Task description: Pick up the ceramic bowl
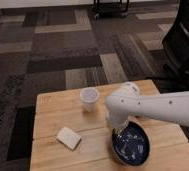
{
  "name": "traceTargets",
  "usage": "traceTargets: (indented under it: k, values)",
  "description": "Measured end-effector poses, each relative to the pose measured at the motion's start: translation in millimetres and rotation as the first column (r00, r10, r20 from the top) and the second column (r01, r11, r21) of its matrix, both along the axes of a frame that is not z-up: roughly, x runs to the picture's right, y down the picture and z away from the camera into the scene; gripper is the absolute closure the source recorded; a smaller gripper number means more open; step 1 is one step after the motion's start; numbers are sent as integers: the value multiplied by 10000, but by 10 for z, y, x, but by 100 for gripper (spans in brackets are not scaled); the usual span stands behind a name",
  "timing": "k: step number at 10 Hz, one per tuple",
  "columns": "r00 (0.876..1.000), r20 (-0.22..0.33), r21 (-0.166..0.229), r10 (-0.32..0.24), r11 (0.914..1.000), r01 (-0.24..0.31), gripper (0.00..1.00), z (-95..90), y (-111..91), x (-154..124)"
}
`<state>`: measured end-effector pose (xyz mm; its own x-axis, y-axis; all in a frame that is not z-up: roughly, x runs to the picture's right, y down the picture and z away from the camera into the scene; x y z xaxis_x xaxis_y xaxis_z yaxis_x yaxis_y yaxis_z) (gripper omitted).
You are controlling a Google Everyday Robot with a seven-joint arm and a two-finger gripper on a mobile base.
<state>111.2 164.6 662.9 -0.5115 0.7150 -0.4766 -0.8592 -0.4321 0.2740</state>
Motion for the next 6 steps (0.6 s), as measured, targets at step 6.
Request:
traceTargets:
  k: [6]
  values:
    - [9992, 115, 1096, -387, 9933, 372, 100, -499, -313, -125]
